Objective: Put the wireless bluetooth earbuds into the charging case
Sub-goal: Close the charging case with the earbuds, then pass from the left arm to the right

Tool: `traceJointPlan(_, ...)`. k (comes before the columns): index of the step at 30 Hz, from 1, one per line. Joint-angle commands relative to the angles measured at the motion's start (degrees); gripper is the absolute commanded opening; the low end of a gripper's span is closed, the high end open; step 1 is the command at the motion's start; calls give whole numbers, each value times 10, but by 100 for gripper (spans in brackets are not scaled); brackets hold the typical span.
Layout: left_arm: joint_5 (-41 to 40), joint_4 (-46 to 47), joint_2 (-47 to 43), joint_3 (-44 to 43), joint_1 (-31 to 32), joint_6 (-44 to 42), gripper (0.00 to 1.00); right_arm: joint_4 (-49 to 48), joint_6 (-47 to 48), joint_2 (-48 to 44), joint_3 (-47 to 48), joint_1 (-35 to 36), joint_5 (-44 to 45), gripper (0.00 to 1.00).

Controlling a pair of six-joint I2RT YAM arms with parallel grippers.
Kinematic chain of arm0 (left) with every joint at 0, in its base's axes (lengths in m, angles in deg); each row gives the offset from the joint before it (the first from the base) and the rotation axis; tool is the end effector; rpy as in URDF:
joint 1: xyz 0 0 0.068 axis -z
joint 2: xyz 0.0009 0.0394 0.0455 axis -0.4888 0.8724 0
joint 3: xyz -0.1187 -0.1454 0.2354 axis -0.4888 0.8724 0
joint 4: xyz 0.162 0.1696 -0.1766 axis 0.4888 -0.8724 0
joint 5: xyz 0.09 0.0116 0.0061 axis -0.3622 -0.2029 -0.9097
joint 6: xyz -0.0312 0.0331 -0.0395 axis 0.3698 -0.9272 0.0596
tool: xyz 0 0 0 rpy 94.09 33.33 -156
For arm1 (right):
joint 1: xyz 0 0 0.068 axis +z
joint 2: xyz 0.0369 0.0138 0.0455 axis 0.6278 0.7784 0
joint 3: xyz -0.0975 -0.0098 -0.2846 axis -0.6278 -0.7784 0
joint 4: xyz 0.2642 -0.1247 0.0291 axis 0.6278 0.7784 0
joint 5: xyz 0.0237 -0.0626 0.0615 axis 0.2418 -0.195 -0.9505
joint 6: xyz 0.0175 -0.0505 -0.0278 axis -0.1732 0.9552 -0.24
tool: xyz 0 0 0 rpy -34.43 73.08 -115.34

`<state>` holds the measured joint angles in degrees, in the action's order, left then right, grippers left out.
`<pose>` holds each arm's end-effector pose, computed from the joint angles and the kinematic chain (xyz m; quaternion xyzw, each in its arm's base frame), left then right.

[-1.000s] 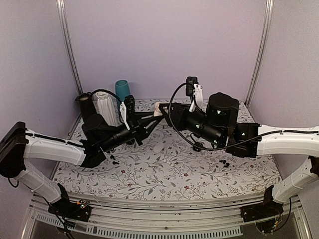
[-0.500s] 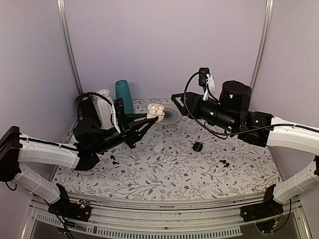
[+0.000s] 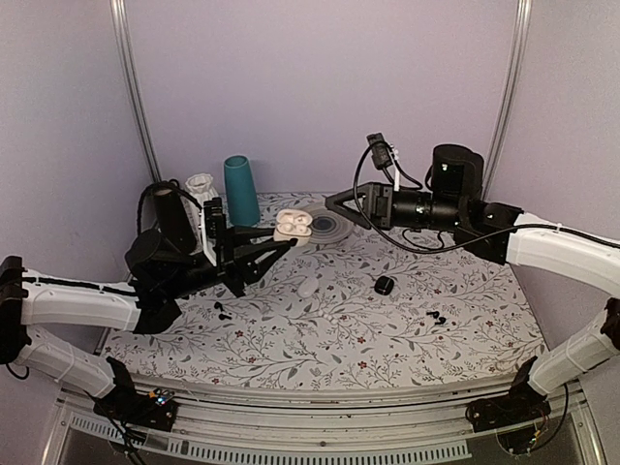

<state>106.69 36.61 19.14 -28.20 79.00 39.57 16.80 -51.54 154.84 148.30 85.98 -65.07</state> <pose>0.1720 -0.2321 0.2953 0.3660 0.4501 -0.4916 0.6494 0.2318 0.2778 0.3869 -0.2547 0.6901 0.5381 0.4115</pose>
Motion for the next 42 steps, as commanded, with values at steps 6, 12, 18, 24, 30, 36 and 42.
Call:
traceJointPlan(6,96,14,4,-20,-12,13,0,-62,-64,72,30,-1,-159,50)
traceJointPlan(12,95,17,16,-34,-13,19,0,-64,-64,105,52,-1,-222,50)
traceJointPlan(18,98,43,39,-40,-13,39,0,-75,-59,98,42,3,-232,50)
traceJointPlan(24,96,41,52,-43,-14,47,0,-89,-54,83,39,13,-238,51)
traceJointPlan(30,91,40,55,-43,-14,49,0,-89,-50,70,25,14,-223,51)
traceJointPlan(36,93,39,56,-45,-15,53,0,-59,-28,31,18,14,-153,52)
traceJointPlan(42,94,39,58,-48,-16,62,0,-47,16,-14,-12,14,-83,54)
